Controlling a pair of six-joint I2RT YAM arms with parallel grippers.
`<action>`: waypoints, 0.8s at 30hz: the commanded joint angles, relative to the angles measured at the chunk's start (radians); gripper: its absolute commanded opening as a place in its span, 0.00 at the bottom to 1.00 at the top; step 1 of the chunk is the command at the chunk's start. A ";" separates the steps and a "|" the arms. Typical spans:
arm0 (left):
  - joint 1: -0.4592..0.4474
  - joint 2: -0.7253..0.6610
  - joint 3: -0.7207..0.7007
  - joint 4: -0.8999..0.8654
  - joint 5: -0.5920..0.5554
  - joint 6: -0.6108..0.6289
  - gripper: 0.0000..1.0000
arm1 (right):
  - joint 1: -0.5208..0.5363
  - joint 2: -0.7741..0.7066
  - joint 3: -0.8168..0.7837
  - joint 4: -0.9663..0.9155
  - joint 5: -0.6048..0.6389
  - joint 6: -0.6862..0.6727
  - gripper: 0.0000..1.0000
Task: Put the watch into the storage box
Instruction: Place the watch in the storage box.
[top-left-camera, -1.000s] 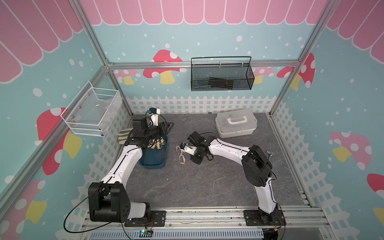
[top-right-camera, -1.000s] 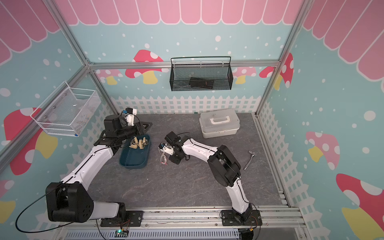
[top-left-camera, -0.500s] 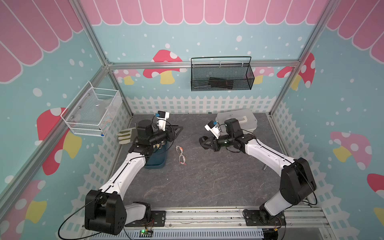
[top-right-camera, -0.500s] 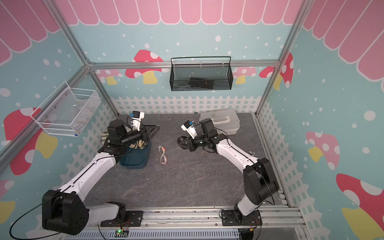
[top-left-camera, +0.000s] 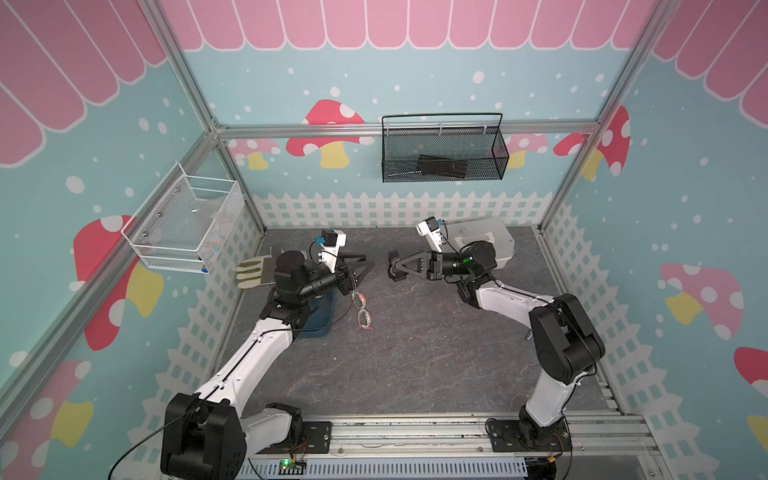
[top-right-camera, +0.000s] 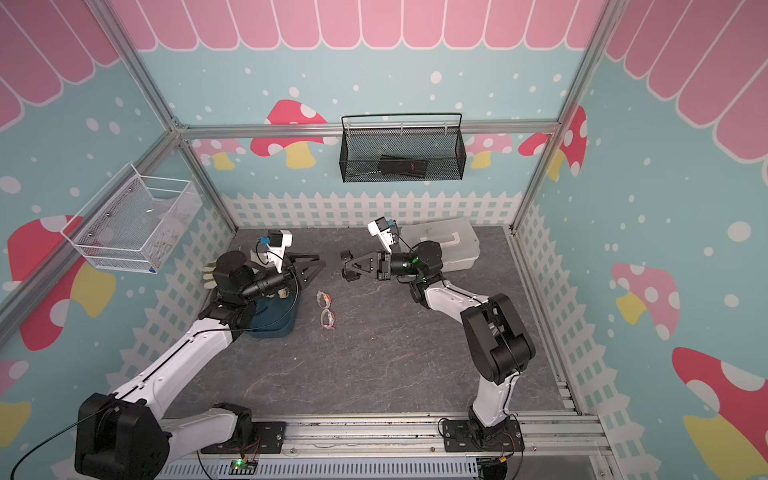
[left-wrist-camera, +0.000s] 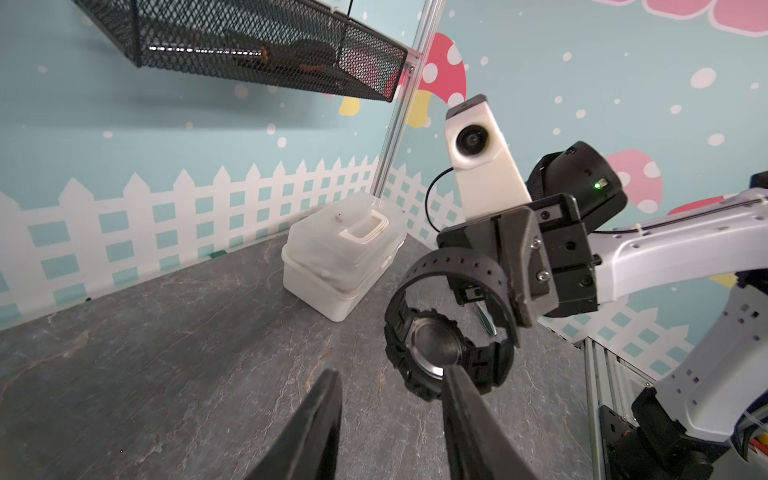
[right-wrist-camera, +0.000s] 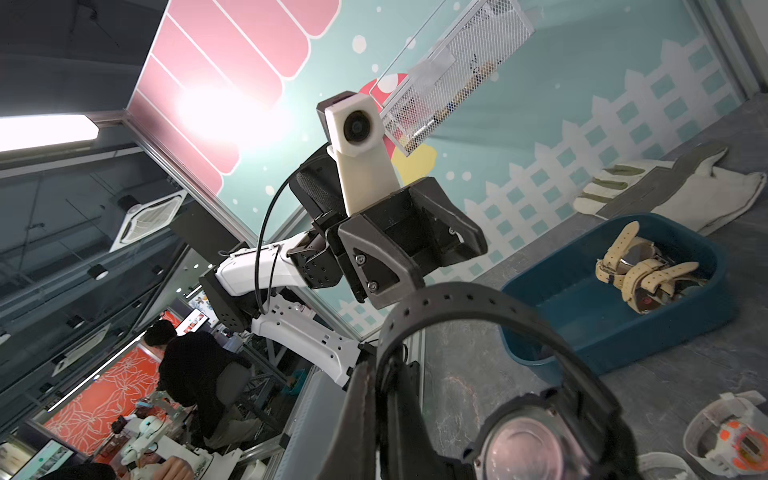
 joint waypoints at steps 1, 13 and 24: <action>-0.007 -0.023 -0.009 0.026 0.017 0.027 0.43 | 0.000 -0.017 0.026 0.161 -0.025 0.116 0.00; -0.036 -0.012 0.018 0.000 0.041 0.019 0.43 | 0.065 0.008 0.068 0.161 -0.032 0.140 0.00; -0.040 -0.010 0.032 -0.036 0.027 0.032 0.42 | 0.123 0.061 0.107 0.160 -0.036 0.157 0.00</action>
